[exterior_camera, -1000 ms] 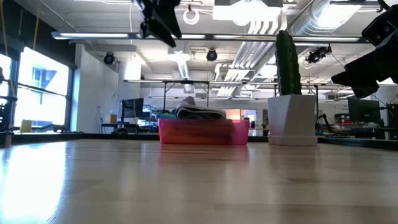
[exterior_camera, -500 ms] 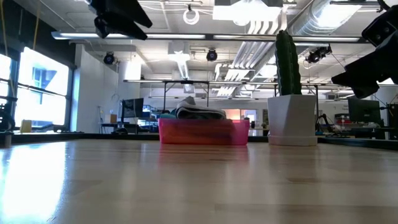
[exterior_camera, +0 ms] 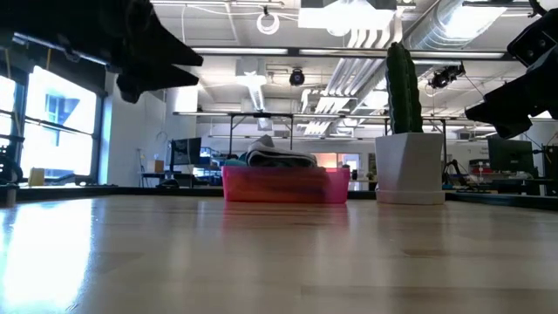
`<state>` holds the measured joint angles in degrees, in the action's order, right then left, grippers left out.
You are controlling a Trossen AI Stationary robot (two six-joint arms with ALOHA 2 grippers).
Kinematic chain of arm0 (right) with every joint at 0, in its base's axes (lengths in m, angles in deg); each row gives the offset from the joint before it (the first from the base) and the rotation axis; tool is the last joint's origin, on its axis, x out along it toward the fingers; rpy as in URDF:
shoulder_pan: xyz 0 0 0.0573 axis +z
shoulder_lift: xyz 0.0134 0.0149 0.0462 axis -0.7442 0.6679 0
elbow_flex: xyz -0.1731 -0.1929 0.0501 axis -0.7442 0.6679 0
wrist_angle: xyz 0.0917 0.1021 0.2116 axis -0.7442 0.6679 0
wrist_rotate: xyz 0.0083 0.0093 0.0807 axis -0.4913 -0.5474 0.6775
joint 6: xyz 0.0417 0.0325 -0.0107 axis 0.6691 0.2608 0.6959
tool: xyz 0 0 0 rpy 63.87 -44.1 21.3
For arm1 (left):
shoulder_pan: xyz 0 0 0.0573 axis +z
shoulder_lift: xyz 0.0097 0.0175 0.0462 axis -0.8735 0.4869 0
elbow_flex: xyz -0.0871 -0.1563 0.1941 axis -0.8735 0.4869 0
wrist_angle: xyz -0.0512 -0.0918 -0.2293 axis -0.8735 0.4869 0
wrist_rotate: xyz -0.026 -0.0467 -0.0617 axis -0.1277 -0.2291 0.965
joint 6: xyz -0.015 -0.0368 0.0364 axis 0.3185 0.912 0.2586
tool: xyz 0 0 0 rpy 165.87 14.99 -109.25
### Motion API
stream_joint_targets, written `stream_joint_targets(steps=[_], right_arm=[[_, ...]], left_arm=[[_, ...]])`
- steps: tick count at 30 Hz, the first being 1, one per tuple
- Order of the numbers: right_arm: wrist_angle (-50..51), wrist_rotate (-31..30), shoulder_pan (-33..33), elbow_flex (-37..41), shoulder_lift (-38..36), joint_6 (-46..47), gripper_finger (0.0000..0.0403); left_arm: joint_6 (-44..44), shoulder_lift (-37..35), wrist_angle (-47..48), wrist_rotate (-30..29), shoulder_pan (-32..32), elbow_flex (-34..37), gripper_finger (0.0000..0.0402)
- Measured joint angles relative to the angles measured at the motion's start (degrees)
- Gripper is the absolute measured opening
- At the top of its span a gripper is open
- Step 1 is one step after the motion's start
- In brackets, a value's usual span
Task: Fold microfiber towels
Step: Return to Home Position
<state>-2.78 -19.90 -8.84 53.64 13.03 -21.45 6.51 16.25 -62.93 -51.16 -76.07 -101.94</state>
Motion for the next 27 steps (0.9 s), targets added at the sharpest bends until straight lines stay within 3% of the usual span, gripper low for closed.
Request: stream_joint_targets(steps=[6,27], right_arm=[[0.0,0.01,0.01,0.0,0.0,-0.08,0.0165],[0.22,0.01,0.0,0.0,0.02,-0.01,0.0165]], left_arm=[[-5.7,0.0,-15.4,0.49,-0.67,7.25,0.0207],[-3.46,0.08,-31.61,-2.75,-1.83,20.36,0.0207]])
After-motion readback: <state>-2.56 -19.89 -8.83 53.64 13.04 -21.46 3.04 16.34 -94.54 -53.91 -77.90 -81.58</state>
